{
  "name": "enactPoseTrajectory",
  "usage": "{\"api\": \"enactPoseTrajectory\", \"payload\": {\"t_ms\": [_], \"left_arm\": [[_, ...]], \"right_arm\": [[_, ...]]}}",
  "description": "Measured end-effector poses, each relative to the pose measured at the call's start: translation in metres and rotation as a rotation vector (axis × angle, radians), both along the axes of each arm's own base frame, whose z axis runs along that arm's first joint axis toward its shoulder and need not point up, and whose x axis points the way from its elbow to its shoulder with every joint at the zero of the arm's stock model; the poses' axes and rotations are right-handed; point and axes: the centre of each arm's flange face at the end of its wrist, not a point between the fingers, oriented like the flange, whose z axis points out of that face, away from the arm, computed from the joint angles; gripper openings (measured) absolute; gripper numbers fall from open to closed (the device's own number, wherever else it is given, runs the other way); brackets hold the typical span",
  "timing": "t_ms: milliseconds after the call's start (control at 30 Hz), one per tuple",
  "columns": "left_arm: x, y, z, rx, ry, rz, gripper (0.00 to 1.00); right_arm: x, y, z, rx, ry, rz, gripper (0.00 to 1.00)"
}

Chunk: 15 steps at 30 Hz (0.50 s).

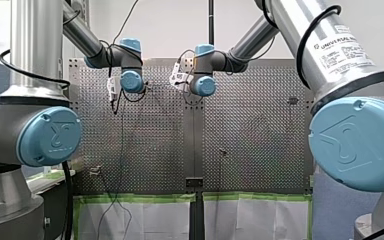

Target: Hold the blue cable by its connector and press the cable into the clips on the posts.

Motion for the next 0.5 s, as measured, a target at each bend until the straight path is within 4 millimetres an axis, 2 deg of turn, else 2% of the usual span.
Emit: {"api": "enactPoseTrajectory", "payload": {"t_ms": [500], "left_arm": [[0.012, 0.018, 0.002, -0.014, -0.013, 0.023, 0.00]], "right_arm": [[0.019, 0.014, -0.001, -0.005, -0.001, 0.042, 0.00]]}}
